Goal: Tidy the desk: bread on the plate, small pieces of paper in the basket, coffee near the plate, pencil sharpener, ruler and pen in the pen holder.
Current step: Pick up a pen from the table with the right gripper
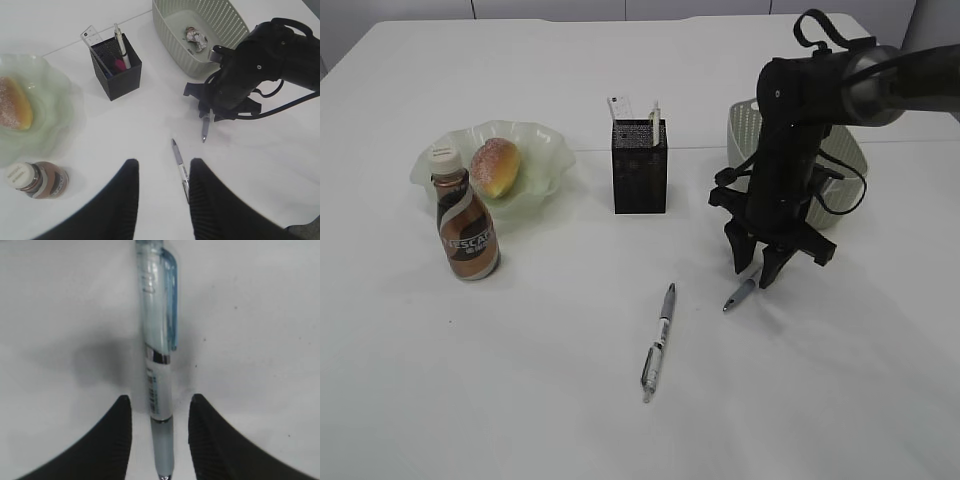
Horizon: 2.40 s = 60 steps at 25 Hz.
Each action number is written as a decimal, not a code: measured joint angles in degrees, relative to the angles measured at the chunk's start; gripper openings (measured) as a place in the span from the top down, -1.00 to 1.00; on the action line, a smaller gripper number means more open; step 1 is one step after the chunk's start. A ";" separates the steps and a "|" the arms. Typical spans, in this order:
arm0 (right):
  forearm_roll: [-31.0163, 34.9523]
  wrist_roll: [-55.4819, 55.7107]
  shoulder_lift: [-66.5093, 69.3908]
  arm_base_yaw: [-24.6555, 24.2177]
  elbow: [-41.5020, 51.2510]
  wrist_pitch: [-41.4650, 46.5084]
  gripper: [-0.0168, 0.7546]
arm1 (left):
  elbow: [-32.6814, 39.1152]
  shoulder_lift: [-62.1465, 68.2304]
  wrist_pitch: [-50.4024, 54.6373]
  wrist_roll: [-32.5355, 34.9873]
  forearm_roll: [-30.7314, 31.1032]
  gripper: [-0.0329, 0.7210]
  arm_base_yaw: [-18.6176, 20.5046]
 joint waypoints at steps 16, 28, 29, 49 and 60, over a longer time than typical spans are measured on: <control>-0.48 0.47 0.87 0.00 -0.13 -0.07 0.16 | 0.00 0.00 0.00 0.00 0.20 0.26 0.00; -4.58 1.82 1.89 0.28 -6.16 1.82 0.37 | 0.00 0.00 0.03 0.00 0.20 0.26 0.00; -4.58 2.04 1.89 0.28 -6.44 1.82 0.37 | 0.00 0.00 0.03 0.00 0.20 0.26 0.00; 0.75 -1.08 1.21 2.31 -6.85 2.27 0.38 | 0.00 0.00 0.13 0.00 0.20 0.26 0.00; 0.51 -5.84 -2.16 2.31 -6.85 2.27 0.38 | 0.00 0.00 0.13 0.00 0.20 0.26 0.00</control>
